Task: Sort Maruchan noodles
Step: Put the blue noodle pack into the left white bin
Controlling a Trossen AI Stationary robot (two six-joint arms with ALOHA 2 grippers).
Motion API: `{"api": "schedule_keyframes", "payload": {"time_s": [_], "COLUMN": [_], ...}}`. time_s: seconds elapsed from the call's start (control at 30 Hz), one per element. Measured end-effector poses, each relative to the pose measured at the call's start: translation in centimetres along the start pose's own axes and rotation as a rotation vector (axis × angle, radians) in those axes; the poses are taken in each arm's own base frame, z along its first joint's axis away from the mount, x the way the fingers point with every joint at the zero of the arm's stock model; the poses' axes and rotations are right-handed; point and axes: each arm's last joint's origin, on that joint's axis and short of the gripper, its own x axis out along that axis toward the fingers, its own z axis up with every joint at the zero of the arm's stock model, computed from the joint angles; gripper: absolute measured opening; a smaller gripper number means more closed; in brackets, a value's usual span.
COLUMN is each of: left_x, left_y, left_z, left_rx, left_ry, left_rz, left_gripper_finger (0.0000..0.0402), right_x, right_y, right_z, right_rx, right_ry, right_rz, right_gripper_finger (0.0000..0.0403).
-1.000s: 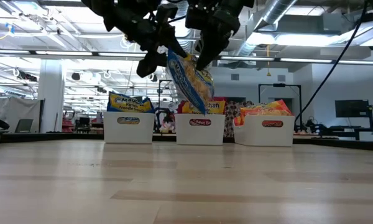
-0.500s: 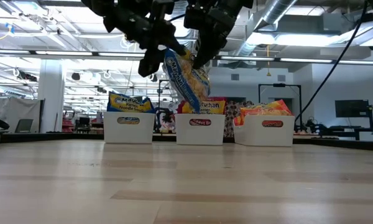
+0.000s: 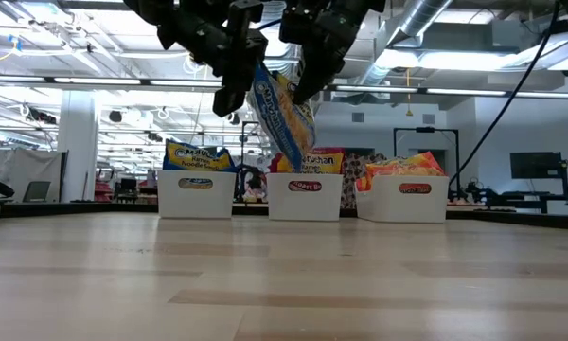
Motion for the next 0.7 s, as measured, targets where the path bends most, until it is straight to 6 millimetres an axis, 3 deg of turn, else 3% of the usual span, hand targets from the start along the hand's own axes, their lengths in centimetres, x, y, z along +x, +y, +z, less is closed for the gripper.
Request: {"api": "schedule_keyframes", "payload": {"time_s": [0.27, 0.43, 0.7], "left_x": [-0.2, -1.4, -3.5], "left_y": [0.1, 0.4, 0.6], "left_z": [-0.3, -0.4, 0.5], "left_rx": [0.069, 0.099, 0.118], "left_ry": [0.031, 0.049, -0.014], "left_rz": [0.019, 0.064, 0.084], "left_gripper_finger": [0.0, 0.0, 0.0], "right_x": [0.0, -0.5, -1.6], "right_y": [-0.2, -0.6, -1.6], "right_z": [-0.1, -0.5, -1.3], "right_rx": [-0.006, 0.005, 0.044], "right_ry": [0.019, 0.047, 0.074], "right_rz": [-0.061, -0.085, -0.096], "right_gripper_finger": [0.0107, 0.0157, 0.0189]}}
